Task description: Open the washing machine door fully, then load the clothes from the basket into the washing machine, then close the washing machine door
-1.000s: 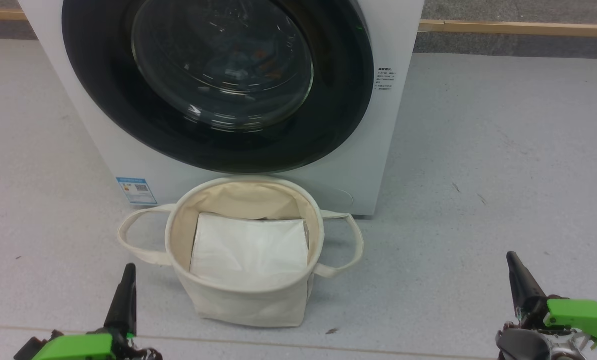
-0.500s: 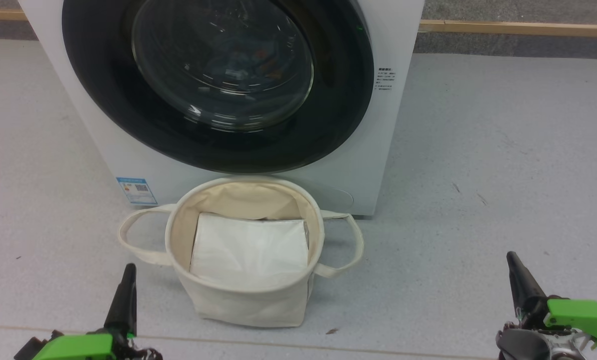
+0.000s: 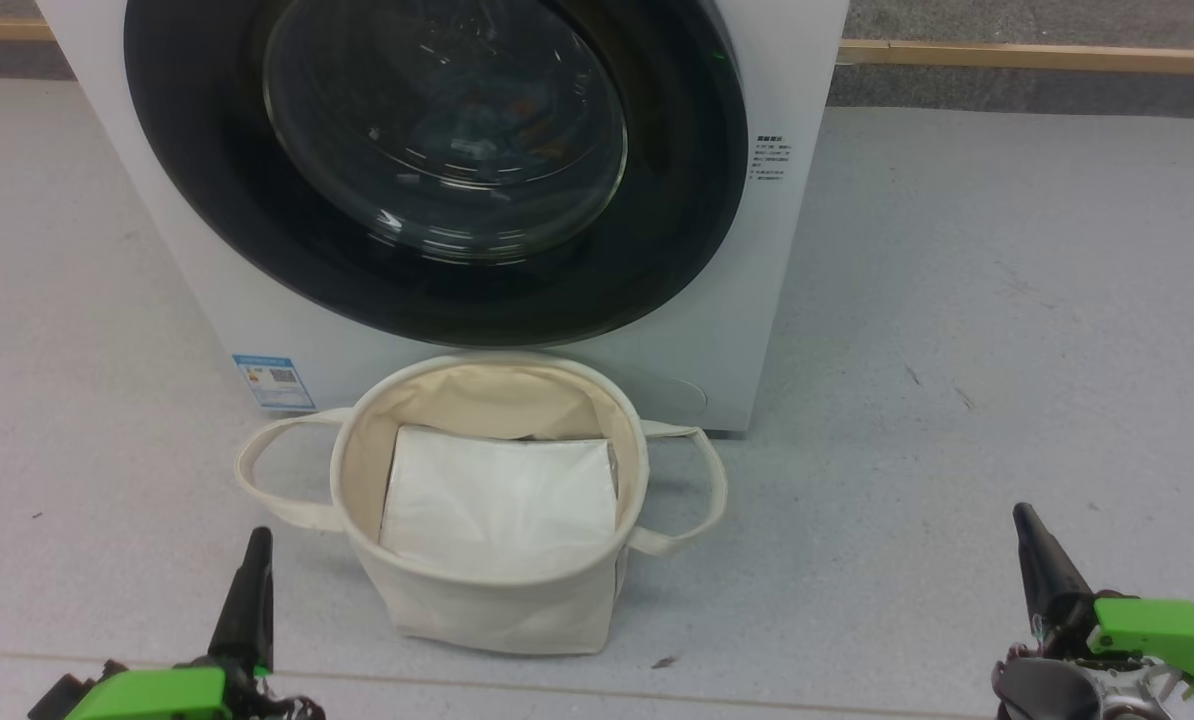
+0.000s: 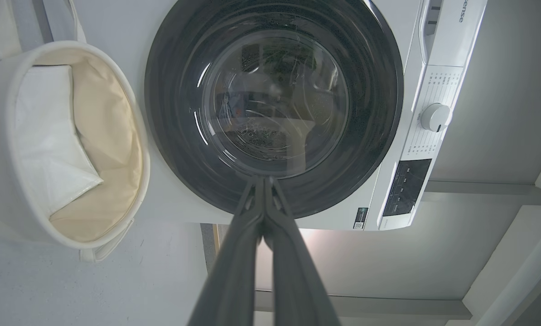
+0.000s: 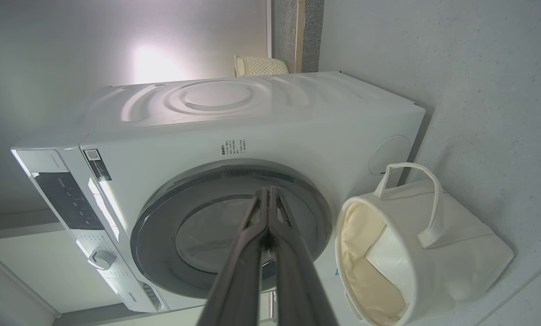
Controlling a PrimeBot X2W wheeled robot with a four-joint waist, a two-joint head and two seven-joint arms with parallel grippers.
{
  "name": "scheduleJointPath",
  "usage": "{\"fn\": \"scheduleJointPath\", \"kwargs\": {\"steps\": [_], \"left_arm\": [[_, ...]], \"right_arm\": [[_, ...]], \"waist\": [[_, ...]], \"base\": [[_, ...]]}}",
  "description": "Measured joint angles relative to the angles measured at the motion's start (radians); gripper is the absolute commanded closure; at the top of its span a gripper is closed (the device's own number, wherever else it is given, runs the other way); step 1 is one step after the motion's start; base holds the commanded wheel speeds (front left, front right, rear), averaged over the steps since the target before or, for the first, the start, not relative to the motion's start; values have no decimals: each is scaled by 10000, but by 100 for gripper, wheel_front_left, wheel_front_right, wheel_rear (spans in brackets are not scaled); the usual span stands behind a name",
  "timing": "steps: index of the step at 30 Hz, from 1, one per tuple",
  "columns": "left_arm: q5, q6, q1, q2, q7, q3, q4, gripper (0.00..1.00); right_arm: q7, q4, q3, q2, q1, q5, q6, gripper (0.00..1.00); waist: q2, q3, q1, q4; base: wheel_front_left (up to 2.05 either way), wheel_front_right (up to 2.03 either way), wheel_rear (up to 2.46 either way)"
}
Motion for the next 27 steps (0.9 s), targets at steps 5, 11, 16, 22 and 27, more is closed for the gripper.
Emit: {"fn": "scheduleJointPath", "kwargs": {"steps": [5, 11, 16, 22, 27], "left_arm": [[0, 0, 0, 0, 0, 0, 0, 100], [0, 0, 0, 0, 0, 0, 0, 100], [0, 0, 0, 0, 0, 0, 0, 100], [0, 0, 0, 0, 0, 0, 0, 100], [0, 0, 0, 0, 0, 0, 0, 100]], "right_arm": [[0, 0, 0, 0, 0, 0, 0, 100], [0, 0, 0, 0, 0, 0, 0, 100], [0, 0, 0, 0, 0, 0, 0, 100], [0, 0, 0, 0, 0, 0, 0, 100], [0, 0, 0, 0, 0, 0, 0, 100]], "waist": [[0, 0, 0, 0], [0, 0, 0, 0], [0, 0, 0, 0], [0, 0, 0, 0], [0, 0, 0, 0]], "base": [[0, 0, 0], [0, 0, 0], [0, 0, 0], [0, 0, 0], [0, 0, 0]]}}
